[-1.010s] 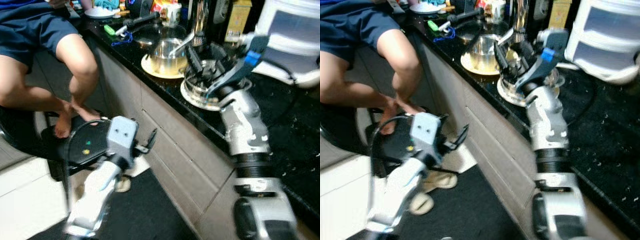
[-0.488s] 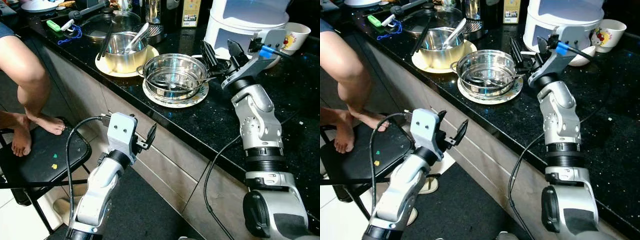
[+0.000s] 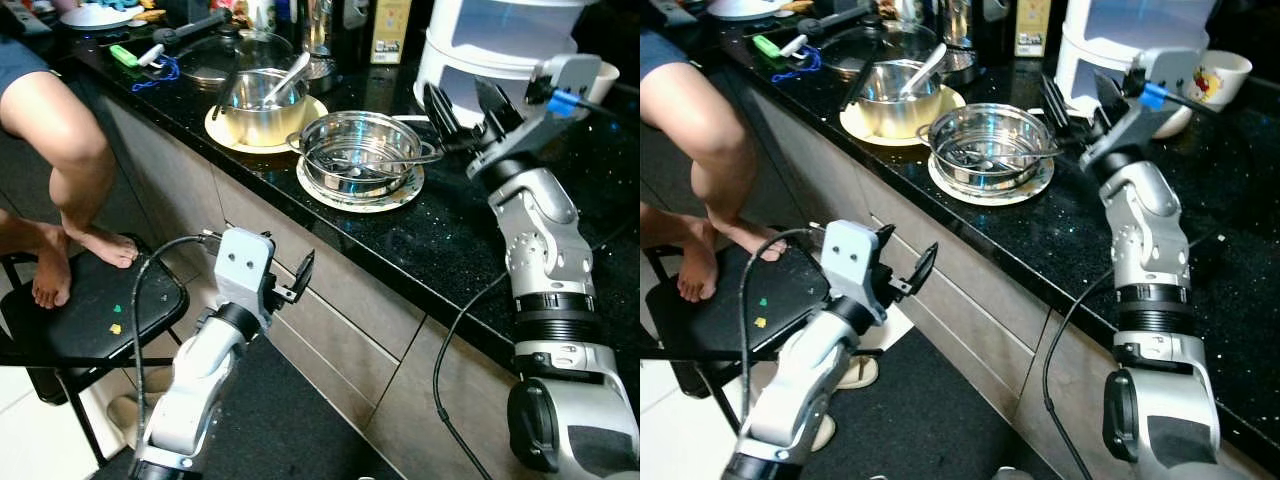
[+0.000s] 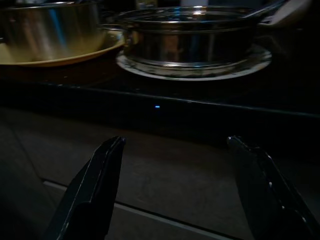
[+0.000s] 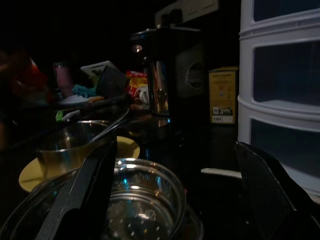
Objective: Kitchen organization
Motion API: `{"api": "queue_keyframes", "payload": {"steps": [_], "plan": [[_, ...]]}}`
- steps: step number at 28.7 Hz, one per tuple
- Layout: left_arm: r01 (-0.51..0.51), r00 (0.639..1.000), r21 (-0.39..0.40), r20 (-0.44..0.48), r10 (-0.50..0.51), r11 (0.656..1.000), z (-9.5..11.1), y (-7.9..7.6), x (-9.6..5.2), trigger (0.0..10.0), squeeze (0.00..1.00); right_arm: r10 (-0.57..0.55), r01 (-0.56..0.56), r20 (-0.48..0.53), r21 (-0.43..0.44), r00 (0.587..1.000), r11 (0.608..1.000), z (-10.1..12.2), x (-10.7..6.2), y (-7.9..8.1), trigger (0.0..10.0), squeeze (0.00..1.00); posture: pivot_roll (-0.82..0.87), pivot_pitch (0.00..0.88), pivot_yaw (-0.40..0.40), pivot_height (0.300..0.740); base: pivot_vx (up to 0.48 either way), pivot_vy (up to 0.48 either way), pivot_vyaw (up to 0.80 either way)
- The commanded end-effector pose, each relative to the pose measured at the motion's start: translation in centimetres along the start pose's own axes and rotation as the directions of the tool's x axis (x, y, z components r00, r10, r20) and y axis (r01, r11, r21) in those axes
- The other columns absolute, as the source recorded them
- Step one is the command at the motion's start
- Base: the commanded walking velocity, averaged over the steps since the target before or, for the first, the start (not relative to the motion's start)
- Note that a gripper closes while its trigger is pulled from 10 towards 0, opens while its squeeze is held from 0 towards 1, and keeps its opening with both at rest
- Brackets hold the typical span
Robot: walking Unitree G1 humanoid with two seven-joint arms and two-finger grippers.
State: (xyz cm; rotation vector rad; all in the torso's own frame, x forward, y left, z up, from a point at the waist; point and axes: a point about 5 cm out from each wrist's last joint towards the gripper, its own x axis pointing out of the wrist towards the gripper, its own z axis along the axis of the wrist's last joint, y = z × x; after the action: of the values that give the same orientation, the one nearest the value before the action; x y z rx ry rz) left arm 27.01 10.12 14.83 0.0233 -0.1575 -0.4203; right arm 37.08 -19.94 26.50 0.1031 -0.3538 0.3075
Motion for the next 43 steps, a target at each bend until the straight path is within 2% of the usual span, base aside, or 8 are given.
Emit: {"api": "queue_keyframes", "payload": {"steps": [1,13,14,17,22,25,31,43], "plan": [[0.010,1.000,0.006,0.022,-0.010,1.000,0.4,-0.1,0.0,10.0,0.00,0.021,-0.021,-0.034,-0.009,0.999,1.000,-0.5,-0.3,-0.1,10.0,0.00,0.04,0.036,-0.007,0.740,0.000,0.000,-0.41],[0.020,0.997,0.006,0.078,-0.020,1.000,2.0,0.1,0.1,10.0,0.00,0.163,-0.159,-0.107,0.045,0.981,0.986,-1.4,-1.8,-0.4,10.0,0.00,0.03,0.052,-0.007,0.740,0.000,0.000,-0.45],[0.026,0.995,0.010,0.092,-0.027,1.000,2.5,0.1,0.1,10.0,0.00,0.284,-0.270,-0.047,0.198,0.958,0.942,-1.8,-1.3,2.8,10.0,0.00,0.04,0.058,-0.012,0.740,0.000,0.000,0.00],[0.026,0.995,0.011,0.093,-0.027,1.000,2.5,0.1,0.1,10.0,0.00,0.314,-0.298,-0.037,0.226,0.949,0.927,-1.8,-1.3,3.5,10.0,0.00,0.04,0.058,-0.012,0.740,0.000,0.000,0.00],[0.033,0.995,0.012,0.095,-0.034,0.999,2.6,-0.2,0.2,10.0,0.00,0.473,-0.440,-0.021,0.334,0.881,0.834,-3.2,-1.2,9.9,10.0,0.00,0.03,0.062,-0.012,0.740,0.000,0.000,0.00],[0.033,0.995,0.013,0.096,-0.034,0.999,2.6,-0.3,0.2,10.0,0.00,0.430,-0.386,-0.077,0.321,0.899,0.865,-4.1,-0.2,11.7,10.0,0.00,0.04,0.065,-0.017,0.740,0.000,0.000,0.00],[0.024,0.994,0.016,0.104,-0.026,1.000,2.9,-0.2,0.2,10.0,0.00,0.357,-0.317,-0.096,0.290,0.929,0.903,-4.2,0.6,11.7,10.0,0.00,0.04,0.068,-0.022,0.740,0.000,0.000,0.00],[0.018,0.989,0.034,0.146,-0.023,0.999,4.2,-0.2,0.2,10.0,0.00,0.082,-0.071,-0.058,0.173,0.995,0.982,-2.1,3.4,8.6,10.0,0.00,0.05,0.077,-0.034,0.740,0.000,0.000,0.00]]}}
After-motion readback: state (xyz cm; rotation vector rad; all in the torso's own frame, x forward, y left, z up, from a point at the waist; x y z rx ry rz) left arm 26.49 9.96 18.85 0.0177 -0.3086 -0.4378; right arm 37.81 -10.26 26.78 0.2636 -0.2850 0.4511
